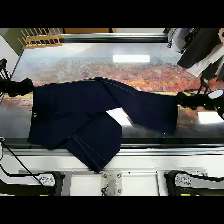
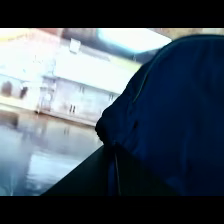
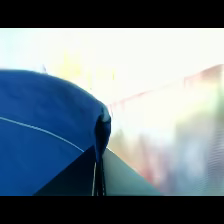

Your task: Fold the clothes and pants, and hang the long-sleeved shirts on hangers.

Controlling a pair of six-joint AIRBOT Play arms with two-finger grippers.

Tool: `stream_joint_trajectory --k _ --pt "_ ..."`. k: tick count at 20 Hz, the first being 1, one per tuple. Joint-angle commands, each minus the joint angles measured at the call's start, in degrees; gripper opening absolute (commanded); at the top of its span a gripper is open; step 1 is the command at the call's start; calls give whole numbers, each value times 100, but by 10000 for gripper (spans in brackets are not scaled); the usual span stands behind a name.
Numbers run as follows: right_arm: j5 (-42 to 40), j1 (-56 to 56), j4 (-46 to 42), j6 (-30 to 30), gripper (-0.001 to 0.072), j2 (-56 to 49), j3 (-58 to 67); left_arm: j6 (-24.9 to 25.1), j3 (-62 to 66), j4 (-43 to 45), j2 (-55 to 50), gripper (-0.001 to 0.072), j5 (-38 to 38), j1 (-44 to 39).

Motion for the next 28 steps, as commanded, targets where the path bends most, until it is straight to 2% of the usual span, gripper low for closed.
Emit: stream_joint_trajectory --k 1,4,9,11,15,16,17,18,19,21,23,26,28 --pt "-490 22 -509 573 5 -2 1067 144 7 -9 -70 11 848 -35" --pt "-1217 24 -461 839 5 -63 1440 146 7 -15 -299 11 1340 -133" --pt "-1742 101 -457 946 6 -507 1624 144 190 -11 -758 11 2470 -538" --pt "-2146 179 -450 1231 6 -669 1624 144 625 2 -1029 11 2551 -678" --pt "-2994 358 -195 1290 8 -868 1624 138 1547 2 -1646 11 2393 -848" --pt "-3171 378 -179 1287 67 -883 1624 111 1753 2 -1770 143 2258 -846" --pt "-3263 385 -177 1287 315 -881 1641 -31 1930 4 -1856 491 2188 -846" --pt "-3263 369 -177 1287 545 -881 1718 -208 2087 11 -1884 584 2100 -796" --pt "-3161 345 -164 1285 594 -835 1801 -328 2277 13 -1882 584 1902 -728" --pt "-2935 254 -164 1252 592 -586 1838 -354 2691 50 -1832 584 1150 -514" --pt "-2430 192 -205 968 591 -186 1834 -352 2809 68 -1646 584 214 -197" --pt "-1438 236 -221 199 589 551 1563 -387 1845 184 -1027 583 -435 339" --pt "-922 332 -223 -2 588 1128 1064 -684 723 452 -507 583 -505 691"
